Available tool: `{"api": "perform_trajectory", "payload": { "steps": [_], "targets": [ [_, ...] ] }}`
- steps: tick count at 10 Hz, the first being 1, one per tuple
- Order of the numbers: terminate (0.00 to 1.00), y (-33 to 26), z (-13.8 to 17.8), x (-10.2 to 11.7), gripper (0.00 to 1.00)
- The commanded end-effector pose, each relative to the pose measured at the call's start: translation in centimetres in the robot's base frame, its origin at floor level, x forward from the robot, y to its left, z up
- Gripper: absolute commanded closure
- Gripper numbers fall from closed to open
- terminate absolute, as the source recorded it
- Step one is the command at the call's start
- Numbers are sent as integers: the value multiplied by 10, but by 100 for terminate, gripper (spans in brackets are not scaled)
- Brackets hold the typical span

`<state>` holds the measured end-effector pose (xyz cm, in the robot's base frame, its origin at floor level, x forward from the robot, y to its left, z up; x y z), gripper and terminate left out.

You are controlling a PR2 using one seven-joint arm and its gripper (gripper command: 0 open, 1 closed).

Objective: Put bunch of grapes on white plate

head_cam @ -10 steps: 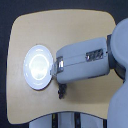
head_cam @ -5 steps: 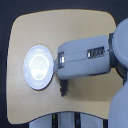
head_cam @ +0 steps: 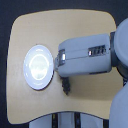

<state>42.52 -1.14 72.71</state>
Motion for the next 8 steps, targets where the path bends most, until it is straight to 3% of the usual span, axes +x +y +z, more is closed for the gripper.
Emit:
{"api": "perform_trajectory", "payload": {
  "steps": [1,8],
  "targets": [
    [0,-5,13,6,100],
    [0,37,82,28,100]
  ]
}}
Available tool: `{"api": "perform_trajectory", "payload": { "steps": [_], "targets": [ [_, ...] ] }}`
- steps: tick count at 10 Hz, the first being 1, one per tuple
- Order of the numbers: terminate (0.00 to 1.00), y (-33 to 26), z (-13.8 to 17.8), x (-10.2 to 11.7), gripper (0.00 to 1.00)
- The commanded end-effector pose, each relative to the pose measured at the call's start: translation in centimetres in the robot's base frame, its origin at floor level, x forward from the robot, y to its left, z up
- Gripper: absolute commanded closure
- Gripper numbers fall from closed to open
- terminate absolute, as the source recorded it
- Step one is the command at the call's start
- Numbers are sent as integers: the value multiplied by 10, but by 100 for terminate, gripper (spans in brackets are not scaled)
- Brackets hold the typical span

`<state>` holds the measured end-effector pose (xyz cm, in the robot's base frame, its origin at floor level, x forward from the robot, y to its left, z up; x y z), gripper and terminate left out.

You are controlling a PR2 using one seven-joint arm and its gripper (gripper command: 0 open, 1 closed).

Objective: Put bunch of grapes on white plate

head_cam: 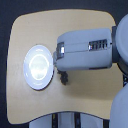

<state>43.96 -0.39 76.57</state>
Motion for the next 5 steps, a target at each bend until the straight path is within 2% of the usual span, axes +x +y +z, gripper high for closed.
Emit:
{"api": "perform_trajectory", "payload": {
  "steps": [1,5],
  "targets": [
    [0,39,47,13,100],
    [0,92,40,11,100]
  ]
}}
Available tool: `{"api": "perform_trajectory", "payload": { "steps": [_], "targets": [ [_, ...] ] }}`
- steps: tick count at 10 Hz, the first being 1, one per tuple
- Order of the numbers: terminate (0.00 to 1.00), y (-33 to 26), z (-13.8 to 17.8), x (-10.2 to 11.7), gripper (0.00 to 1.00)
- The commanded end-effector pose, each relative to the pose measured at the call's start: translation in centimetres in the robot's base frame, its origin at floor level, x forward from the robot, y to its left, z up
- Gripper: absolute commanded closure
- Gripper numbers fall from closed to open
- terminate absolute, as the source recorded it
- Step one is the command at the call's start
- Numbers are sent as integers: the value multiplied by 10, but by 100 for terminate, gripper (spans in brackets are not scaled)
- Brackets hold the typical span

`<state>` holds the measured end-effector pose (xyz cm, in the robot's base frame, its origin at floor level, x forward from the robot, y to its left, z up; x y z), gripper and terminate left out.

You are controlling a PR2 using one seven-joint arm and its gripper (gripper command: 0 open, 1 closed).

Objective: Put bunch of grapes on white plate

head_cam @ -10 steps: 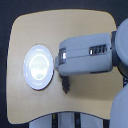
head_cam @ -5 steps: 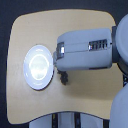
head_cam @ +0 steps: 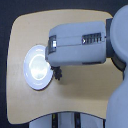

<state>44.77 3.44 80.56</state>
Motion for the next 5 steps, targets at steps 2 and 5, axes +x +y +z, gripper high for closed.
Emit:
{"api": "perform_trajectory", "payload": {
  "steps": [2,5],
  "targets": [
    [0,94,-9,-3,100],
    [0,115,-20,-4,100]
  ]
}}
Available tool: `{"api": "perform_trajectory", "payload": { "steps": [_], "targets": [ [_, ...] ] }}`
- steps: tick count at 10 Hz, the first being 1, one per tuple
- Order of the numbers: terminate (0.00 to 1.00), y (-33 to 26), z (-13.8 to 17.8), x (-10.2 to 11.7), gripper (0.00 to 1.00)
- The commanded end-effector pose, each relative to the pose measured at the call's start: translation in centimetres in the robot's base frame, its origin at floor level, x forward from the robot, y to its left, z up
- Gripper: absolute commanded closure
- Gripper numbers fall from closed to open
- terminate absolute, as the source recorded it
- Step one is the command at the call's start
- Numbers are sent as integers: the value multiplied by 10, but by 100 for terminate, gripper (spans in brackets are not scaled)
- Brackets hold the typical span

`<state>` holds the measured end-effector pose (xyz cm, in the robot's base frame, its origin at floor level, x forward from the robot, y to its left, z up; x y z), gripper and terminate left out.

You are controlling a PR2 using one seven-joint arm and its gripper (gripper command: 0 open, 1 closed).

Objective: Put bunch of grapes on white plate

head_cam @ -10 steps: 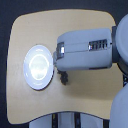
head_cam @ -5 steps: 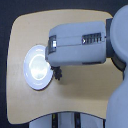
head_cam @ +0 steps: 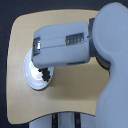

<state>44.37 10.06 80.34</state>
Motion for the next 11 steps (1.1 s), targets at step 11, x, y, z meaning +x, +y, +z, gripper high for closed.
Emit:
{"api": "perform_trajectory", "payload": {
  "steps": [11],
  "targets": [
    [0,60,-47,3,100]
  ]
}}
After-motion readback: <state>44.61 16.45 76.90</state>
